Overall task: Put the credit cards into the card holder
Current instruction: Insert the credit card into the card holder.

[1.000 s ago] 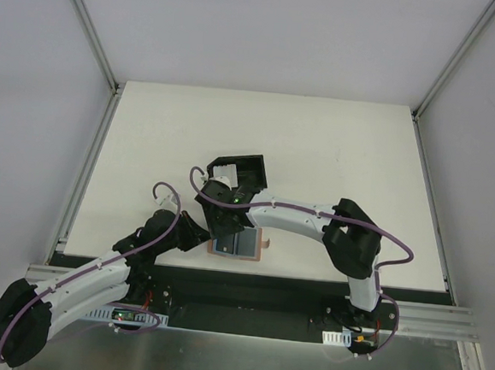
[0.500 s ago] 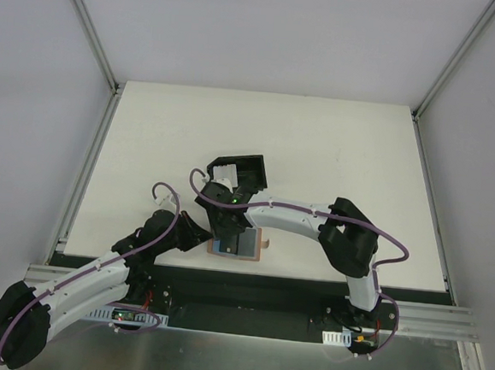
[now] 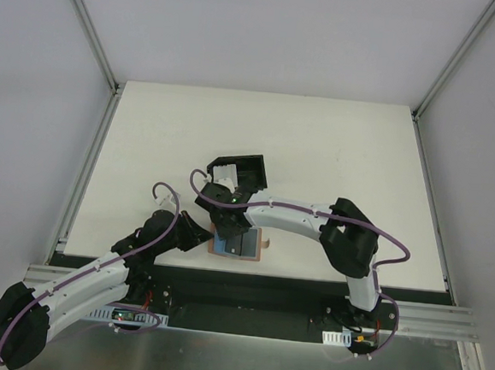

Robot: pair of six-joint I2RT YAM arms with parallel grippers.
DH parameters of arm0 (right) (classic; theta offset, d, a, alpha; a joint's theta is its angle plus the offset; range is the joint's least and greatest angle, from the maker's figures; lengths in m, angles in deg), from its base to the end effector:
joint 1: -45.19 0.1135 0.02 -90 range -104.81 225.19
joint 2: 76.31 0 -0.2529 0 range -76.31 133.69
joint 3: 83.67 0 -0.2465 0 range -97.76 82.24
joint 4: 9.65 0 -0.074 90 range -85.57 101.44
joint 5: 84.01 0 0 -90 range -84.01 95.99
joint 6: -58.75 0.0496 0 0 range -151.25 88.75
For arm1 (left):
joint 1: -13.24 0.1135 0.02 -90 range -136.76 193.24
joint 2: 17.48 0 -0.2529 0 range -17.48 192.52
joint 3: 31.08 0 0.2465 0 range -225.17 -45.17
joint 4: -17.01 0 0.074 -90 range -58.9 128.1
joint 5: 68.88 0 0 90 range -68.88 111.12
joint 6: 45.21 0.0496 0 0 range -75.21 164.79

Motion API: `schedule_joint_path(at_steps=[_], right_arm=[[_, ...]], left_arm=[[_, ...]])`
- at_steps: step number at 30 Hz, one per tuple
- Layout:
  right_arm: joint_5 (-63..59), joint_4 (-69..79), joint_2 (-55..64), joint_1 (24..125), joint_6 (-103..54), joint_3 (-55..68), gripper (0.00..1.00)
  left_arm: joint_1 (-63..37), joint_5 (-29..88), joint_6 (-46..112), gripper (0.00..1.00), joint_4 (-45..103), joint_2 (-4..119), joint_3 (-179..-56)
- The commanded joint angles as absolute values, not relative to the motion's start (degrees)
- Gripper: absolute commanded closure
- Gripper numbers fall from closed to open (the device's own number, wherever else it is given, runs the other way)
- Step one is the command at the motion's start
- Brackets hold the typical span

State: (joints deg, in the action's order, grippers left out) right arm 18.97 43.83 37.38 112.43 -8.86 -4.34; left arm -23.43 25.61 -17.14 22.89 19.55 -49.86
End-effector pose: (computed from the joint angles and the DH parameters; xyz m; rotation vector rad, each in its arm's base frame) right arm 0.1691 0.3743 0.1774 -0.9667 2.5092 0.1772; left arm 0.1299 -0.1016 0.1381 -0.4254 2.1533 -1.1337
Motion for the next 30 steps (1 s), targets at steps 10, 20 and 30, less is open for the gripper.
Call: schedule_joint_path(at_steps=[10, 20, 30], right_arm=[[22.7, 49.4, 27.8, 112.5, -7.8, -0.3, 0.63], [23.4, 48.9, 22.8, 112.4, -5.6, 6.2, 0.63], [25.1, 47.9, 20.1, 111.6, -6.7, 7.1, 0.63]], left_arm=[[-23.2, 24.3, -17.1, 1.0, 23.0, 19.0, -50.4], [-23.2, 23.6, -17.7, 1.0, 23.6, 19.1, -50.1], [-23.2, 23.4, -18.4, 1.0, 24.0, 19.1, -49.5]])
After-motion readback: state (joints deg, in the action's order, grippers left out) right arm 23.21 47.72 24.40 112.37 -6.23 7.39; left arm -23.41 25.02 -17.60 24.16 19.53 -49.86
